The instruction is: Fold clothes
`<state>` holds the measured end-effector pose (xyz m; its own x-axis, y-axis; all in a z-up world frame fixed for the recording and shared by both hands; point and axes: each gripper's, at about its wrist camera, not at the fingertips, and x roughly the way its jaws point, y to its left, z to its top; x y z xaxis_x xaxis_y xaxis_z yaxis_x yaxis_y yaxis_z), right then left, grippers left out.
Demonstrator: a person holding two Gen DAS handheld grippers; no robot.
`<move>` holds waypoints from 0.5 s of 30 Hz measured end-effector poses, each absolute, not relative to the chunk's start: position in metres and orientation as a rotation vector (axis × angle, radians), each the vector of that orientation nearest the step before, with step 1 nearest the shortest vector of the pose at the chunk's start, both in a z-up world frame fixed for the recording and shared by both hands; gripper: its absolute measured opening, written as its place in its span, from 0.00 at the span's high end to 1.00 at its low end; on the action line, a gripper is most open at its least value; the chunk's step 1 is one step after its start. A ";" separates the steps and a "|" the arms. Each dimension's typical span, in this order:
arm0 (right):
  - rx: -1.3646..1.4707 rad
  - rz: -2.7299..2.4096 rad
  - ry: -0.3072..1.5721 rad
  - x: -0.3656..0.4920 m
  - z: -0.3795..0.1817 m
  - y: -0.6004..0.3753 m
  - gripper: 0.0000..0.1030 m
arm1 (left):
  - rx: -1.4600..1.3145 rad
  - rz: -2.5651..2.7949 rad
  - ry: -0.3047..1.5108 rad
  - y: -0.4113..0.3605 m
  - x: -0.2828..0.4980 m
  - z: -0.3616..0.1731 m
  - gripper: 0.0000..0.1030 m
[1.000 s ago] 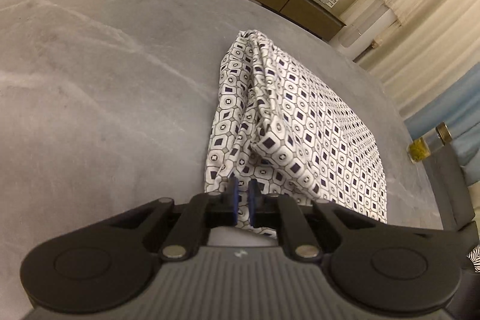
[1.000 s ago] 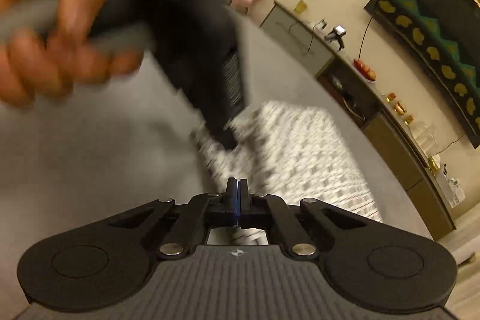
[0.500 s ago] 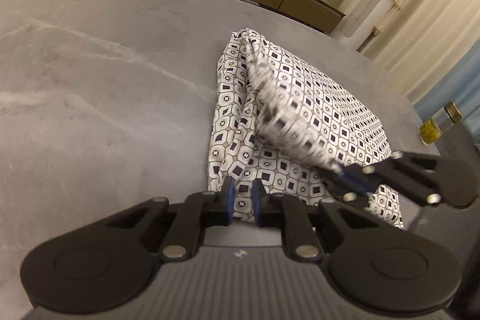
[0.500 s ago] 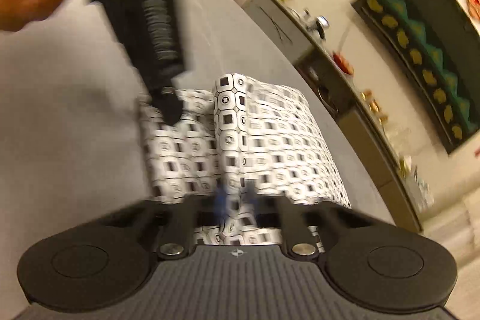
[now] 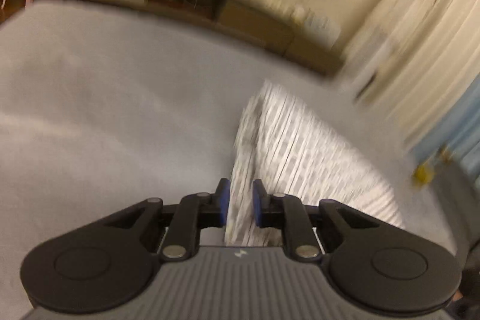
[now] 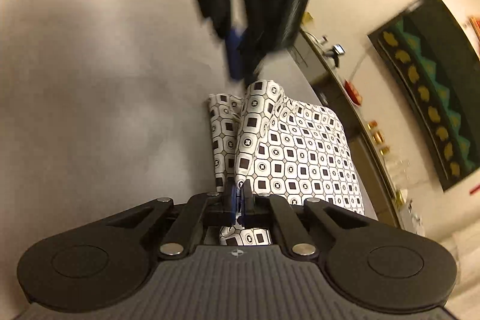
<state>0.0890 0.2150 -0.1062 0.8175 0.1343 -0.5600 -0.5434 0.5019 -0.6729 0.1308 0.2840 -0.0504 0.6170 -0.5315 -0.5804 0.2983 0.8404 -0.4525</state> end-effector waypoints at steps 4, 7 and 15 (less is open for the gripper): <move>-0.746 0.443 0.514 0.087 -0.076 0.187 0.81 | -0.255 -0.574 0.741 0.256 0.122 -0.047 0.77; -0.448 0.418 0.530 0.091 -0.046 0.145 0.52 | -0.154 -0.623 0.798 0.221 0.123 -0.061 0.77; -0.225 0.210 0.726 0.154 -0.063 0.059 0.65 | -0.078 -0.606 0.920 0.204 0.127 -0.093 0.93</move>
<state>0.1535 0.0587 -0.0634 0.7289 0.1116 -0.6755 -0.2669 0.9549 -0.1301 0.1271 0.2042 -0.0927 0.4524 -0.5223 -0.7229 0.4579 0.8316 -0.3143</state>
